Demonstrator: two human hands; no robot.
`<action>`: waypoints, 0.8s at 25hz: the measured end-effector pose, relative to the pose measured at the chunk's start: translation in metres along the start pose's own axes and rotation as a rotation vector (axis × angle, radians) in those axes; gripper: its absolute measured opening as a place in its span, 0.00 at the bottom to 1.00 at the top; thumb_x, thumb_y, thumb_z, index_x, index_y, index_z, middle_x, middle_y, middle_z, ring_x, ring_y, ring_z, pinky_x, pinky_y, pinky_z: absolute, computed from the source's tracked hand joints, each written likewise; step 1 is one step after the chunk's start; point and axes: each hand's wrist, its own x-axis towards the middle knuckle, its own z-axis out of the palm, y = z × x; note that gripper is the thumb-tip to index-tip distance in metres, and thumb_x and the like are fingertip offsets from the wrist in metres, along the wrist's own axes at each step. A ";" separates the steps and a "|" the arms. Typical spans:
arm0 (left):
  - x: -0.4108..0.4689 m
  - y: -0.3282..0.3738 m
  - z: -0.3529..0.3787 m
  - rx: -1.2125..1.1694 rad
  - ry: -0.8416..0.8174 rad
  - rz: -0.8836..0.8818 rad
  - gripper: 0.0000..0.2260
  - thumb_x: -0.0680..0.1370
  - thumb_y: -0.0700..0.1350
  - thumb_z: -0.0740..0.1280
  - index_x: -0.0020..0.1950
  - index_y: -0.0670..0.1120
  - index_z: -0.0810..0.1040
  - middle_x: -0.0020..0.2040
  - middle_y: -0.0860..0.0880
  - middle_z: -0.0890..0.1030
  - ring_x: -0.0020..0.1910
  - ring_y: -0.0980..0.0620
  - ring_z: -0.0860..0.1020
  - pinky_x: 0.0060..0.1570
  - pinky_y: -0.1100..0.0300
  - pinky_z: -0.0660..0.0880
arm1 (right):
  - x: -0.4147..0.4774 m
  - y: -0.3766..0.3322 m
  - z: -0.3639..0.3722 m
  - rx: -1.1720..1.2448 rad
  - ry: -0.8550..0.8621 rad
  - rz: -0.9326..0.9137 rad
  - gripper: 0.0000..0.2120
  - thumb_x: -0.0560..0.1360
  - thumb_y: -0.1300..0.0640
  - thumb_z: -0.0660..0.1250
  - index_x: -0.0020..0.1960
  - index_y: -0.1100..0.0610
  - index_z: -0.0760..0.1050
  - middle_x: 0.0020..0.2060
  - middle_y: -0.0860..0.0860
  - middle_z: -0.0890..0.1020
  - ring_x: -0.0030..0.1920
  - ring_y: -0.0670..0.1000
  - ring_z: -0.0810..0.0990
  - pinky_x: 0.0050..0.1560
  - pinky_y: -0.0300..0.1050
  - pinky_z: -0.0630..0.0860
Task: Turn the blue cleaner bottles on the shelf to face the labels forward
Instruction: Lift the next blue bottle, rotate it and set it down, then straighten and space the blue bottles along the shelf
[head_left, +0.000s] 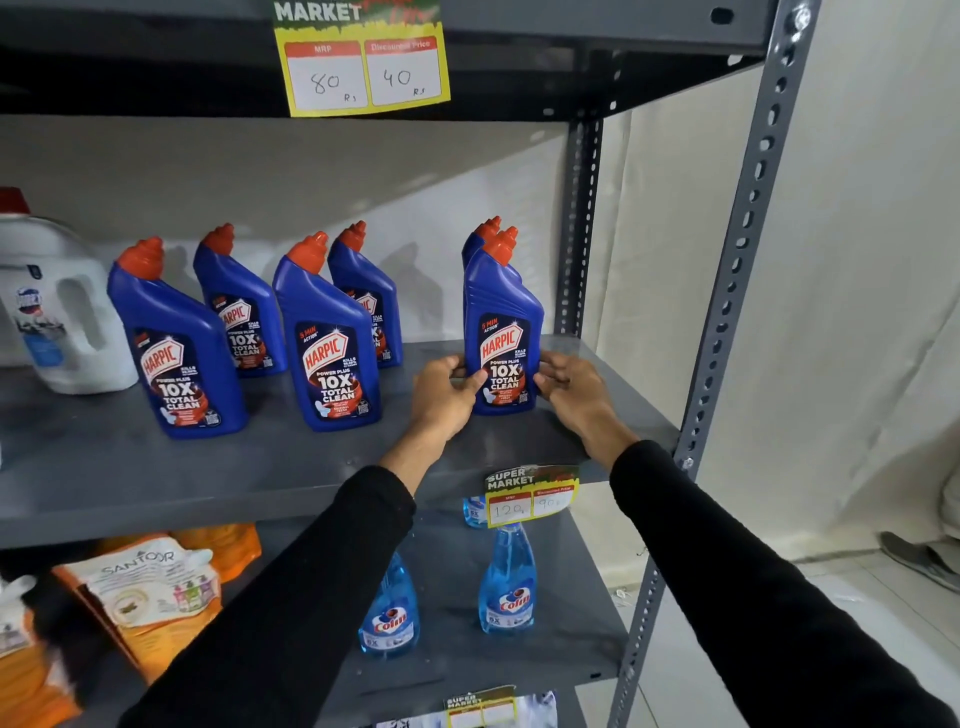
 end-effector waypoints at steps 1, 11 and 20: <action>-0.003 0.000 0.000 0.000 0.000 0.003 0.13 0.78 0.44 0.69 0.61 0.42 0.79 0.47 0.52 0.79 0.36 0.68 0.74 0.29 0.81 0.69 | -0.002 0.000 -0.001 0.005 -0.001 -0.004 0.19 0.78 0.62 0.65 0.68 0.55 0.72 0.58 0.53 0.82 0.58 0.49 0.80 0.54 0.44 0.80; -0.025 0.002 -0.001 -0.009 -0.006 0.009 0.15 0.77 0.46 0.69 0.62 0.44 0.78 0.54 0.48 0.83 0.40 0.67 0.77 0.34 0.76 0.73 | -0.024 0.008 -0.011 0.082 -0.008 -0.069 0.18 0.77 0.61 0.67 0.67 0.56 0.74 0.51 0.48 0.83 0.47 0.41 0.81 0.39 0.29 0.79; -0.047 0.011 -0.021 -0.071 0.081 0.202 0.20 0.76 0.47 0.70 0.67 0.43 0.75 0.61 0.52 0.79 0.57 0.62 0.77 0.49 0.77 0.73 | -0.066 -0.019 -0.003 0.053 0.269 -0.495 0.18 0.79 0.62 0.65 0.68 0.53 0.73 0.59 0.51 0.72 0.58 0.45 0.74 0.52 0.36 0.79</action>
